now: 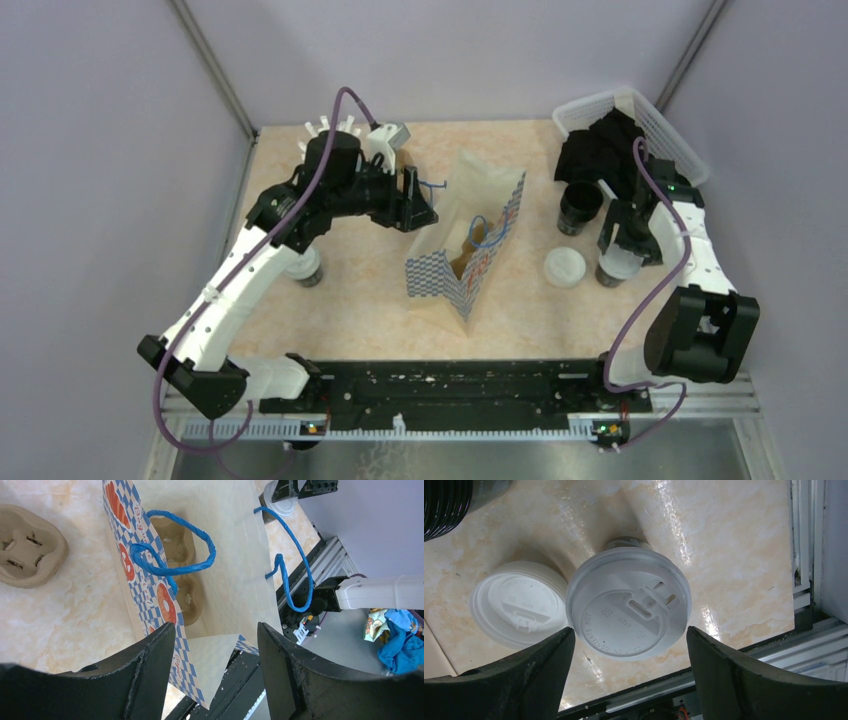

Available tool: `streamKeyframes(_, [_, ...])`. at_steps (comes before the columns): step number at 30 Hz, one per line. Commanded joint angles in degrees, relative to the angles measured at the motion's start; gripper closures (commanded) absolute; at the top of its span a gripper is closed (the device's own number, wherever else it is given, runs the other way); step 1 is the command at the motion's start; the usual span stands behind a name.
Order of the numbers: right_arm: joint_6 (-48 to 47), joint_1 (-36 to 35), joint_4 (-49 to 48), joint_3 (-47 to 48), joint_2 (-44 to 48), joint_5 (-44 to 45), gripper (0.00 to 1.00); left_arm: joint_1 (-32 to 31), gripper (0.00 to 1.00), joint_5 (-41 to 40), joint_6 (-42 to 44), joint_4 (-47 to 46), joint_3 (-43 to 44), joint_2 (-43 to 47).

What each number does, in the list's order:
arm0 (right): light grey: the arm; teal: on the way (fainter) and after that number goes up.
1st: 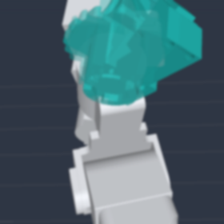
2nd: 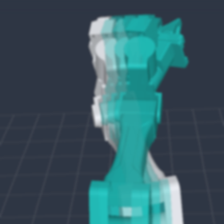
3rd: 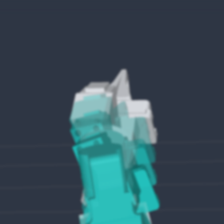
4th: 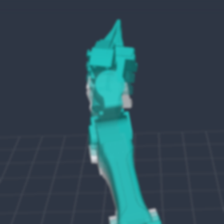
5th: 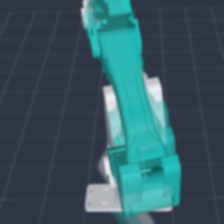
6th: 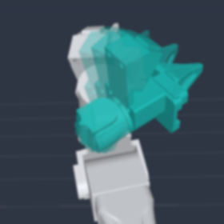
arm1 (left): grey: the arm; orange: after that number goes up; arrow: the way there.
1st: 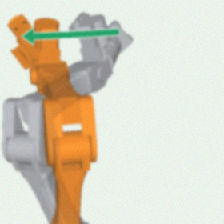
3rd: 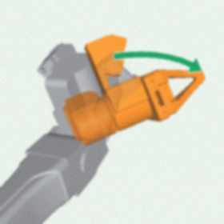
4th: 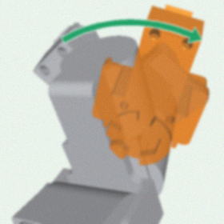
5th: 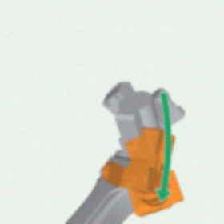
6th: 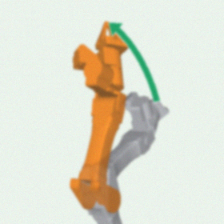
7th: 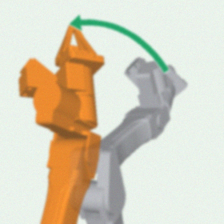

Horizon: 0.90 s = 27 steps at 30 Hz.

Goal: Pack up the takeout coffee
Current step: Pick up the coffee cup from the center of the board.

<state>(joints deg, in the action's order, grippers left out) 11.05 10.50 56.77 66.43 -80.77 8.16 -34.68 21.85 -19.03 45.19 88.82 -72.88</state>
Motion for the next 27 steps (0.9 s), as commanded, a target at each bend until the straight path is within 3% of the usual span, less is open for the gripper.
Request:
streamKeyframes(1, [-0.26, -0.39, -1.09, -0.12, 0.45, 1.37, 0.18, 0.49, 0.32, 1.39, 1.61, -1.44, 2.40, 0.09])
streamKeyframes(12, [-0.22, -0.32, -1.71, -0.92, -0.21, 0.78, 0.15, 1.34, 0.32, 1.54, 2.28, -0.27, 2.87, 0.42])
streamKeyframes(27, [-0.28, -0.39, 0.83, 1.43, 1.01, 1.11, 0.28, 3.20, 0.30, 1.40, 2.09, 1.44, 4.88, -0.39])
